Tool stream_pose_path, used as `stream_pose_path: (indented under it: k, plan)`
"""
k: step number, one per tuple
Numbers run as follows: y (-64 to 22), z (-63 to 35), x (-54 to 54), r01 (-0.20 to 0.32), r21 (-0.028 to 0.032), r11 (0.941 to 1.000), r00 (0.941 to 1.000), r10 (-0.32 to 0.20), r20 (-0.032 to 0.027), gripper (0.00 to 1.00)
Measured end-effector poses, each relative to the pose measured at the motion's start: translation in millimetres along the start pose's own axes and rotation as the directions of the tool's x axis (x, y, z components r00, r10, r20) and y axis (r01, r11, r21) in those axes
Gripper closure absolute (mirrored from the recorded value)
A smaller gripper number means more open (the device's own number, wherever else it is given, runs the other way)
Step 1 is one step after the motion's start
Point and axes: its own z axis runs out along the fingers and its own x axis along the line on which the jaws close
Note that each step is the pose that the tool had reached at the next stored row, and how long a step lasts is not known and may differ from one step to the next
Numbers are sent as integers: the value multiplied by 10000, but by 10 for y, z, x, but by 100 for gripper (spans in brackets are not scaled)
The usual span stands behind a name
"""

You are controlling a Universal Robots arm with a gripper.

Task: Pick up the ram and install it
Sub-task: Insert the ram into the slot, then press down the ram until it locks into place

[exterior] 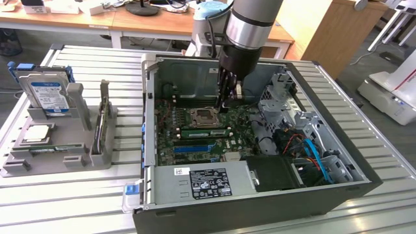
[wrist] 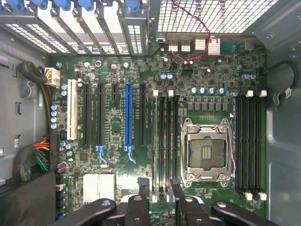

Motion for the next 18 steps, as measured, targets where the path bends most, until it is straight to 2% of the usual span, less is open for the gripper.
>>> stream_pose_path:
  k: [5,7,18]
  plan:
    - [0,7,0,0,0,10000,10000,0,0,69]
    - [-2,53,1,1,10,10000,10000,-1,-1,69]
    - [-2,53,1,0,11,10000,10000,0,0,69]
